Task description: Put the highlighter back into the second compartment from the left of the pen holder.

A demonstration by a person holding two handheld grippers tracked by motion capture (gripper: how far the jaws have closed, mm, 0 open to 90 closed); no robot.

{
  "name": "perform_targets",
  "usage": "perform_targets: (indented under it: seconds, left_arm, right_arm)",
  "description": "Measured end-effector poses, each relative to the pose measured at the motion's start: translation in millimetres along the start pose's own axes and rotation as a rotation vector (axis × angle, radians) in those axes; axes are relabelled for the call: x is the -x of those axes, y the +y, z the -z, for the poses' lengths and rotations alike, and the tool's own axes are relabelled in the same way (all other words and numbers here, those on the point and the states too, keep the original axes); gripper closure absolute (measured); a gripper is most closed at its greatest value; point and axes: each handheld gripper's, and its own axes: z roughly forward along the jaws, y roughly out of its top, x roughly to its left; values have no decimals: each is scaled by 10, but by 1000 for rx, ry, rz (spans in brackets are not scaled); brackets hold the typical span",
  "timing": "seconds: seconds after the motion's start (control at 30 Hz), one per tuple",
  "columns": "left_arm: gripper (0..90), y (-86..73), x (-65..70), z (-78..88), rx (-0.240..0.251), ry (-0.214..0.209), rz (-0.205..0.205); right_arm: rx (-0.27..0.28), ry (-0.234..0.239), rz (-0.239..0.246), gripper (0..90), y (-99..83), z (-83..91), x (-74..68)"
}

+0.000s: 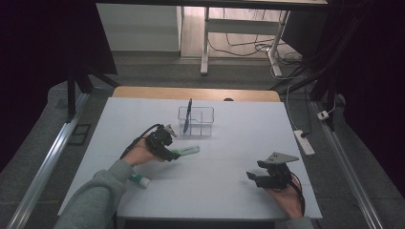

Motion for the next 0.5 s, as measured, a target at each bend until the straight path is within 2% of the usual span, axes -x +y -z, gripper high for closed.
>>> perform_targets:
  seconds: [0.3, 0.5]
  left_arm:
    - [328, 25, -5, -132, -50, -15, -27]
    - [407, 20, 0, -153, -67, -23, -50]
  right_arm:
    - [-3, 2, 1, 338, -4, -4, 6]
    - [-7, 3, 1, 338, -4, -10, 5]
